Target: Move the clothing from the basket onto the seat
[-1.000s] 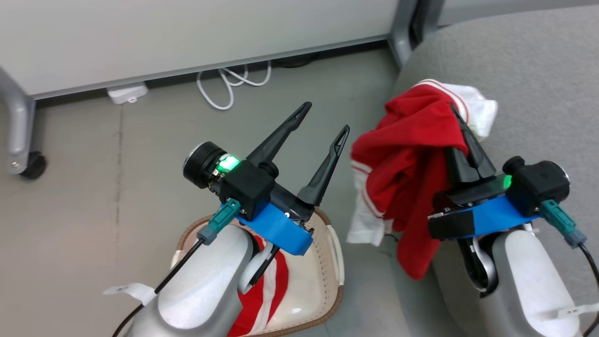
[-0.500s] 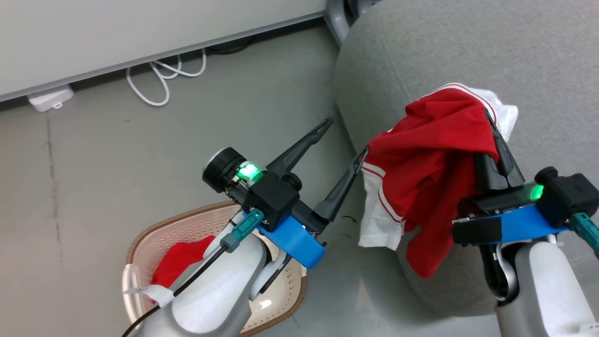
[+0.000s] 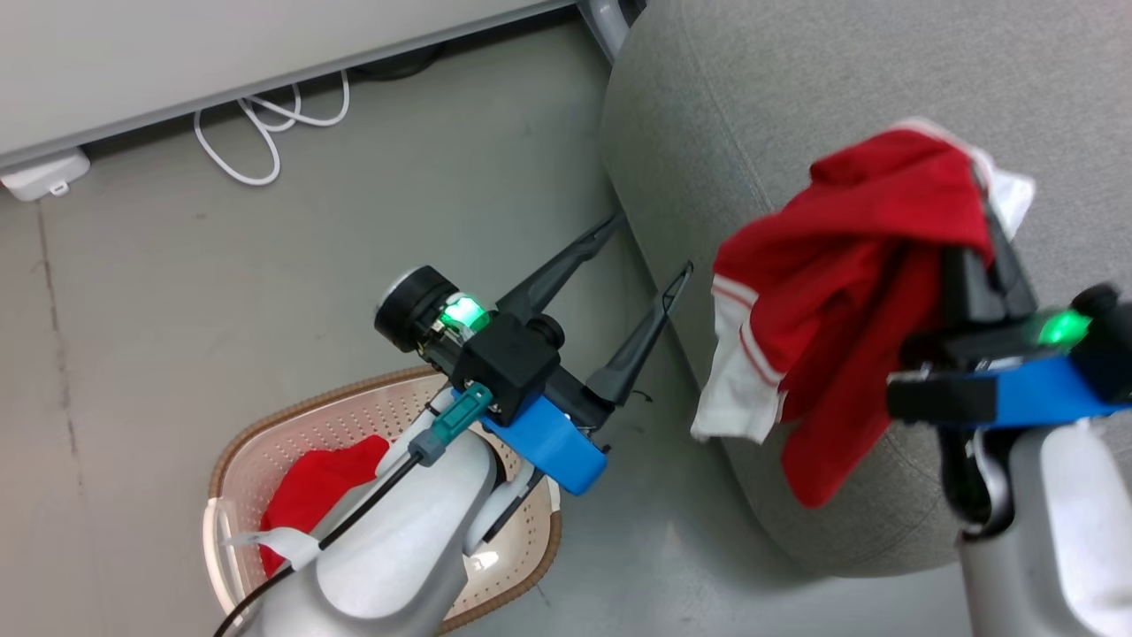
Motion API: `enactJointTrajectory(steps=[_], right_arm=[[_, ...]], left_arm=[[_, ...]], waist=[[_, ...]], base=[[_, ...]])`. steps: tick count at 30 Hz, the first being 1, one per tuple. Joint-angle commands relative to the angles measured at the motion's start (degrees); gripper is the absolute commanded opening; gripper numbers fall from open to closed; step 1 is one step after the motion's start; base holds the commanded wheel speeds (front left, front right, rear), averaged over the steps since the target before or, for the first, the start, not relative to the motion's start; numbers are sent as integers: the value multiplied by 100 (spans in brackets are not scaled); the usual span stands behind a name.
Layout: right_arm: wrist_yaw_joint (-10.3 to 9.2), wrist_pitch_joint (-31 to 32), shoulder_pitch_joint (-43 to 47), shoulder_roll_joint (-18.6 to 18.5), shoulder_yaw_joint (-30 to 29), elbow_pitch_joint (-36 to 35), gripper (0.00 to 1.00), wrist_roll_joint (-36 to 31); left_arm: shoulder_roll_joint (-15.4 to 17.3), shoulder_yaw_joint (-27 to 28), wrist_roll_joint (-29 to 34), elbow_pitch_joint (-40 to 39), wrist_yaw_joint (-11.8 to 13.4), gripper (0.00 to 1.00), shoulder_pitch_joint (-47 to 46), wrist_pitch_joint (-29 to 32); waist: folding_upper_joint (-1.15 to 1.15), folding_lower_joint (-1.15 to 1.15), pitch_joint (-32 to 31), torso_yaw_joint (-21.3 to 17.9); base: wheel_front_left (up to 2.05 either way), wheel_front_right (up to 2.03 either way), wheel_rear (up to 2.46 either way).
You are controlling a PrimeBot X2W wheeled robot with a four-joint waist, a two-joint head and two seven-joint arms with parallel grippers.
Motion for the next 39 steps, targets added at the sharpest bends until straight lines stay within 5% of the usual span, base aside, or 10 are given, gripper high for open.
enactJointTrajectory(steps=[1,16,26,39], right_arm=[[3,-23,-187,4,-69,-63,0,-43],[3,-23,-2754,-1061,-1398,-212,0,-181],[3,-21,-4005,-2143,-2047,1020,0,8],[3,-22,-3425,-1908,-2353,2876,0,-206]], left_arm=[[61,39,8,-14,-29,100,-117,-17],[239,-7,244,-181,-31,100,-758,58],[275,-5,307,-296,7,100,-1125,75],[282,-49,313,-270,50,100,-1260,33]], waist=[[0,0,73,11],[0,0,1373,297],[0,0,2147,473],[0,0,2460,659]], base=[[0,0,0],[0,0,0],[0,0,0],[0,0,0]])
